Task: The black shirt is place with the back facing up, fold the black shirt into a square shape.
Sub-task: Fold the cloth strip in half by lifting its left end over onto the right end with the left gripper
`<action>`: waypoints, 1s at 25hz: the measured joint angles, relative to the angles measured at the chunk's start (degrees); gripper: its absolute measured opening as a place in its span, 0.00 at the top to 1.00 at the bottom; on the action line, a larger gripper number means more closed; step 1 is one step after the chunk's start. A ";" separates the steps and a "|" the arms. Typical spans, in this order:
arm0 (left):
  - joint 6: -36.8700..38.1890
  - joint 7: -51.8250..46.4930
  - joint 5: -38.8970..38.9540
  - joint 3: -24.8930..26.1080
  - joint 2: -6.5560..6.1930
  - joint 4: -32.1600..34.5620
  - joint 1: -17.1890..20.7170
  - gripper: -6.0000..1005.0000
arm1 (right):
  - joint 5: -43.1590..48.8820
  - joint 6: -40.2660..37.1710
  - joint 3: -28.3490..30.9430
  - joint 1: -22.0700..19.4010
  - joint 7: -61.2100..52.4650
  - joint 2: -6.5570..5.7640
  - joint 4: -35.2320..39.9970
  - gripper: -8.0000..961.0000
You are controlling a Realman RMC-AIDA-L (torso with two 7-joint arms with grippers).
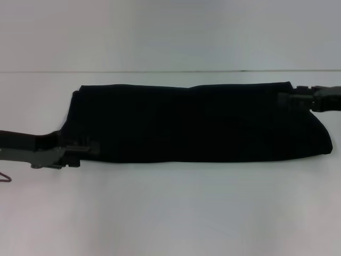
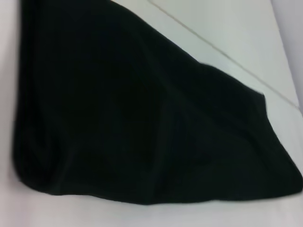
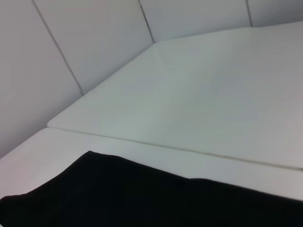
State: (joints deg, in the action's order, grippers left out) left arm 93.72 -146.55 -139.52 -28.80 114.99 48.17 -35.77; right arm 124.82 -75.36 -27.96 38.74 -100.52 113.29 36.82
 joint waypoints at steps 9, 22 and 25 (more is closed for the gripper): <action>-9.64 -5.85 -0.62 0.06 -0.41 -6.80 0.00 0.21 | 0.09 1.78 -0.93 1.43 0.05 0.09 0.26 0.12; -15.47 -8.45 -0.88 0.06 -0.49 -8.59 0.22 0.21 | -0.23 2.54 -0.82 1.35 0.07 0.00 0.51 0.12; -15.83 -8.64 -1.16 0.06 -0.56 -8.61 0.26 0.21 | -0.25 2.54 -0.59 1.21 0.06 0.00 0.53 0.12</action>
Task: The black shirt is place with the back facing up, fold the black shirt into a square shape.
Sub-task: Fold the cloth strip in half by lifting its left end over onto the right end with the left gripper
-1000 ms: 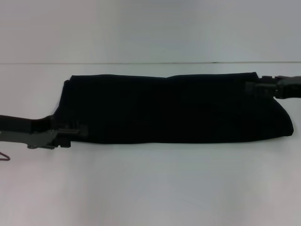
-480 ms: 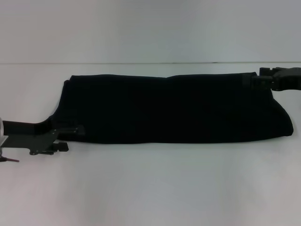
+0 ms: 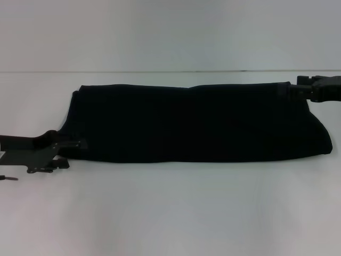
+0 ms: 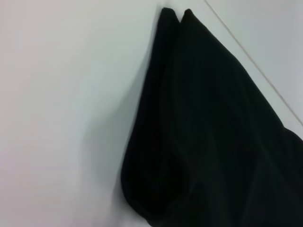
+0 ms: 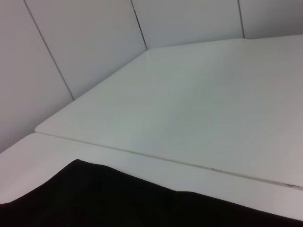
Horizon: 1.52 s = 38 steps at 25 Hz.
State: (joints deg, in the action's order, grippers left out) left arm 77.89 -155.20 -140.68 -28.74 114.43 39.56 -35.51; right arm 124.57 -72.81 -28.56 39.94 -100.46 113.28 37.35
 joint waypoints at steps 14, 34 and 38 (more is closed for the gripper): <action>-2.58 0.44 -0.43 -0.05 0.10 -0.46 0.09 0.21 | -0.04 -0.02 0.17 -0.03 -0.25 0.07 -0.11 0.13; -4.87 -1.06 -0.38 -0.62 0.13 -1.33 -0.48 0.21 | -0.13 0.30 0.17 0.11 -0.48 0.09 -0.01 0.13; -4.36 -3.13 -0.38 -0.44 -0.01 -1.33 -0.50 0.21 | -0.13 0.31 0.17 0.14 -0.51 0.09 0.00 0.13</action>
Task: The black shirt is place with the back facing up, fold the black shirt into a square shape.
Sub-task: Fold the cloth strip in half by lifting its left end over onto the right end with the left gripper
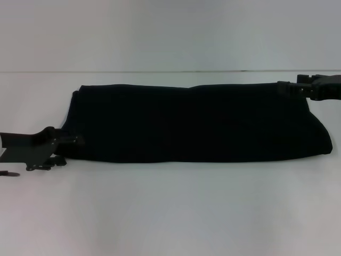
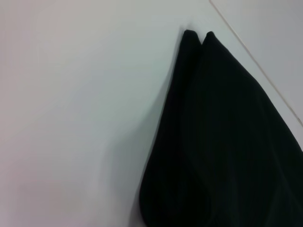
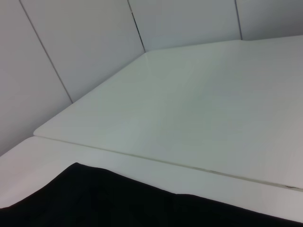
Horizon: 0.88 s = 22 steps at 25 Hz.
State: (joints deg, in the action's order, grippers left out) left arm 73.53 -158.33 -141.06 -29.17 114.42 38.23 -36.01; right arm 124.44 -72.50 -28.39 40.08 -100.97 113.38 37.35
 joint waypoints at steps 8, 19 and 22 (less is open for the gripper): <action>0.33 -2.55 -0.52 0.10 0.00 0.00 0.16 0.21 | 0.00 0.00 0.00 0.21 -0.01 0.00 0.00 0.13; -1.12 -2.71 -0.90 0.20 0.02 0.00 -0.11 0.21 | -0.01 -0.01 0.00 0.26 0.20 0.00 0.00 0.13; -1.73 -2.70 -0.88 0.06 0.02 -0.09 -0.21 0.21 | -0.03 -0.01 0.00 0.26 0.14 0.00 0.06 0.13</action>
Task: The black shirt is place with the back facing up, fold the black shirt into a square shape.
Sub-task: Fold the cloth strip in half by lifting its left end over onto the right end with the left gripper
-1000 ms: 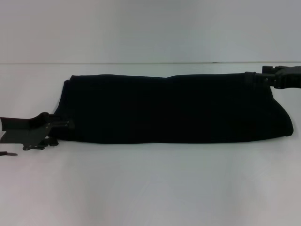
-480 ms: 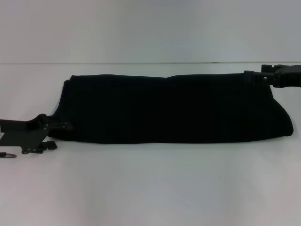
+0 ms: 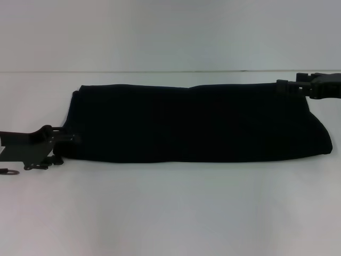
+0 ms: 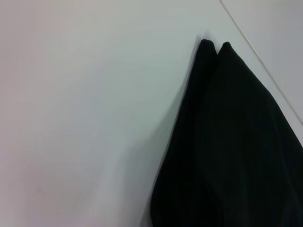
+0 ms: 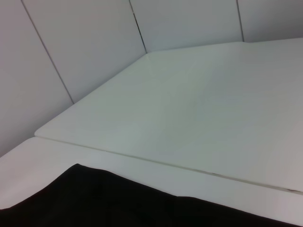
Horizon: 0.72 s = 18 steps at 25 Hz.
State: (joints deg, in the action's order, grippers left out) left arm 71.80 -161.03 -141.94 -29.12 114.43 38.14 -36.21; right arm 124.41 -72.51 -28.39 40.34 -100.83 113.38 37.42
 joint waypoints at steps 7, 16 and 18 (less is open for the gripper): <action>-1.51 0.34 -0.07 -0.01 0.00 -1.19 -0.57 0.21 | -0.05 0.00 0.00 -0.01 -0.05 0.00 0.03 0.13; -2.69 0.65 -0.23 -0.21 -0.04 -1.31 -1.17 0.21 | -0.05 0.00 0.00 -0.16 -0.07 0.03 0.03 0.13; -2.79 0.79 -0.26 -0.22 -0.05 -1.32 -1.22 0.21 | -0.05 0.00 0.00 -0.17 -0.07 0.07 0.03 0.13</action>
State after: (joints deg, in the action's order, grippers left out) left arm 69.01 -160.24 -142.20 -29.34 114.38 36.82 -37.44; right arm 124.36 -72.51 -28.39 40.17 -100.90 113.45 37.44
